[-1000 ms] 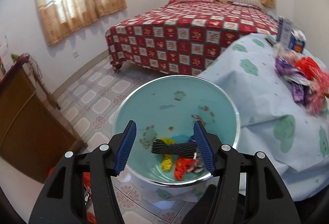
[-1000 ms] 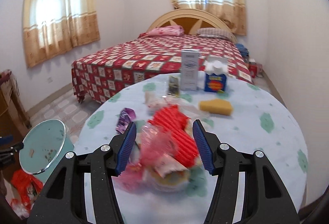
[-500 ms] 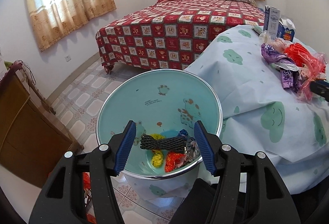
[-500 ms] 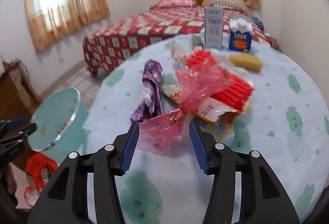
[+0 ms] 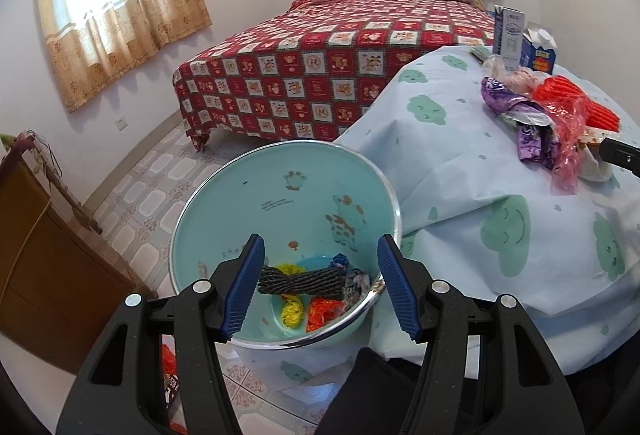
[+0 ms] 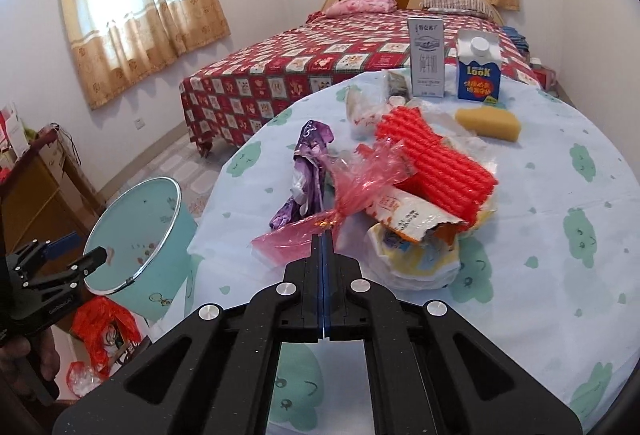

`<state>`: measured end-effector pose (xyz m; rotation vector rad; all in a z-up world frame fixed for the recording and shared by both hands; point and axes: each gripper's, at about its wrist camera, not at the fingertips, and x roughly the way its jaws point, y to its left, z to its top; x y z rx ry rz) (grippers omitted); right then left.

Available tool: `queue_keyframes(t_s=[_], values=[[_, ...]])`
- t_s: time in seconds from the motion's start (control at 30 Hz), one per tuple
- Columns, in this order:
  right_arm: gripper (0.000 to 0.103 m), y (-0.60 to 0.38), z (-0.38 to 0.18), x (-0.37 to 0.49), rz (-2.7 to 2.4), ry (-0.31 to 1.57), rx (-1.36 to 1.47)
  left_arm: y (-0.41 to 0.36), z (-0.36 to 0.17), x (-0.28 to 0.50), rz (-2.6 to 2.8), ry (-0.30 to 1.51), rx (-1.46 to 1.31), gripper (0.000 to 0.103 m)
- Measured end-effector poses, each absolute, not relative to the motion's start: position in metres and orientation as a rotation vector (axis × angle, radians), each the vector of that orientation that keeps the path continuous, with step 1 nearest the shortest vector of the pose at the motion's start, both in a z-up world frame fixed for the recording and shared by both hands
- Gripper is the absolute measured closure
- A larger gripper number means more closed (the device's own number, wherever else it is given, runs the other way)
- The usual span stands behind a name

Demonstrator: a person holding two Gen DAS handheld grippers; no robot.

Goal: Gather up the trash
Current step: 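Reach the right tool to the pink plastic bag and grasp it, then grasp the purple wrapper with the left tool while the right tool lifts the pink bag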

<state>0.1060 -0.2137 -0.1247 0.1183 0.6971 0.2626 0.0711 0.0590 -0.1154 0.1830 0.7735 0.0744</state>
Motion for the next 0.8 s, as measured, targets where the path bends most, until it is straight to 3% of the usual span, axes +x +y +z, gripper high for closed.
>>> queue_keyframes(t_s=[0.07,0.1,0.13,0.17,0.33,0.47,0.5,0.6,0.8], values=[[0.101,-0.216,-0.126,0.107,0.259,0.704,0.148,0.056,-0.114,0.073,0.071,0.772,0.181,0.045],[0.081,-0.217,-0.127,0.109,0.251,0.701,0.164,0.055,-0.113,0.073,0.070,0.768,0.183,0.045],[0.046,-0.217,-0.127,0.111,0.244,0.699,0.185,0.054,-0.111,0.072,0.068,0.761,0.186,0.044],[0.037,-0.216,-0.127,0.112,0.233,0.692,0.192,0.054,-0.111,0.071,0.069,0.758,0.187,0.044],[0.032,-0.202,-0.130,0.132,0.169,0.736,0.209,0.067,-0.108,0.074,0.104,0.744,0.160,0.044],[0.035,-0.191,-0.143,0.139,0.156,0.791,0.208,0.084,-0.110,0.080,0.142,0.750,0.131,0.044],[0.055,-0.191,-0.144,0.138,0.172,0.799,0.208,0.088,-0.110,0.080,0.148,0.752,0.120,0.044],[0.082,-0.191,-0.143,0.128,0.209,0.810,0.170,0.094,-0.109,0.081,0.153,0.750,0.104,0.044],[0.089,-0.196,-0.130,0.105,0.253,0.773,0.141,0.078,-0.108,0.078,0.107,0.748,0.122,0.044]])
